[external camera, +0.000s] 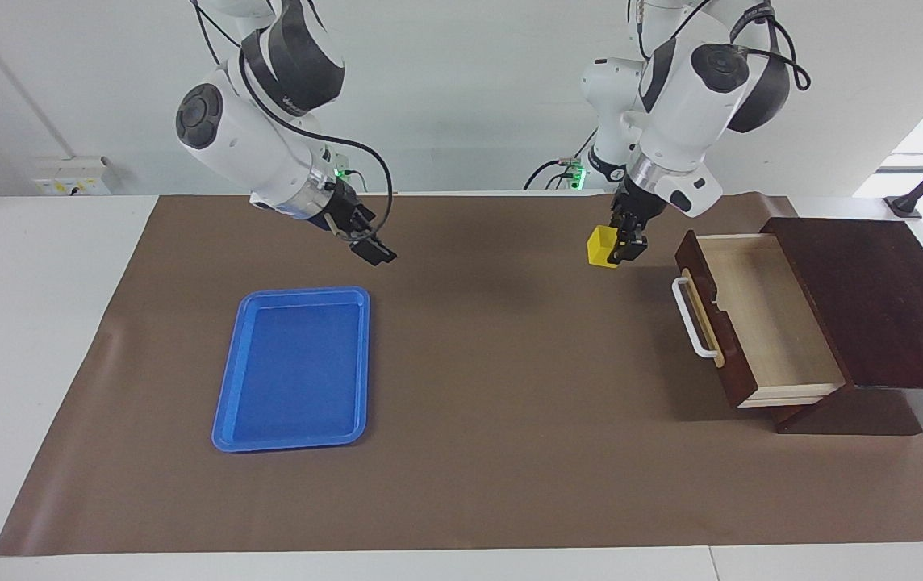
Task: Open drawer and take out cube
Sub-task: 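Lift the cube with the left gripper while the right gripper approaches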
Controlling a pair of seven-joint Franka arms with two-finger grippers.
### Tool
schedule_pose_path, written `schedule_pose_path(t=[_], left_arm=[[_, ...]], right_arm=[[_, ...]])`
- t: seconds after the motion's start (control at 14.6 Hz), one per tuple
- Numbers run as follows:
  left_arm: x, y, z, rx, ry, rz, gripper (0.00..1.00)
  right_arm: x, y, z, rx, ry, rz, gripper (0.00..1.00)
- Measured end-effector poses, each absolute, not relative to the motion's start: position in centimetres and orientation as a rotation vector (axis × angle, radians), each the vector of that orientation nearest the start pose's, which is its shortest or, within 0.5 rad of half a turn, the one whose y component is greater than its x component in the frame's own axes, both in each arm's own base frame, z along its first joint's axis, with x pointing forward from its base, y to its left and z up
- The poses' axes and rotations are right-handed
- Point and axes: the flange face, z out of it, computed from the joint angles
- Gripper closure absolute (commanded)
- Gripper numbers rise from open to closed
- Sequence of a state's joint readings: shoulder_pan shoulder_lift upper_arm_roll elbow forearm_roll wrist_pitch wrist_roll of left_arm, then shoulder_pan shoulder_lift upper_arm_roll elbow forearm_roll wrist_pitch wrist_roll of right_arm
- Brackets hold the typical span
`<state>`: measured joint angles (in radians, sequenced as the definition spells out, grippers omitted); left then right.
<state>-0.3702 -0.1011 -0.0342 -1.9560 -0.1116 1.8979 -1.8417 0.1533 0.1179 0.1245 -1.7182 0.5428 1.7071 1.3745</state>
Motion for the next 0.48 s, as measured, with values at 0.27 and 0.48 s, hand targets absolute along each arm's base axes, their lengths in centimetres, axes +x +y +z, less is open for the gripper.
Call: schedule_pose_path(t=[0.27,0.48], left_arm=[[45.8,-28.4,53.2,-2.299,-2.306,0.118,1.00],[44.8,-31.2,52.4,-2.176,-2.385,0.065,1.00]], right_arm=[[54.6,25.7,48.4,-2.136,1.649,0.774,0.00],[53.7,27.1,46.7,-2.072,1.667,0.848,0.00]])
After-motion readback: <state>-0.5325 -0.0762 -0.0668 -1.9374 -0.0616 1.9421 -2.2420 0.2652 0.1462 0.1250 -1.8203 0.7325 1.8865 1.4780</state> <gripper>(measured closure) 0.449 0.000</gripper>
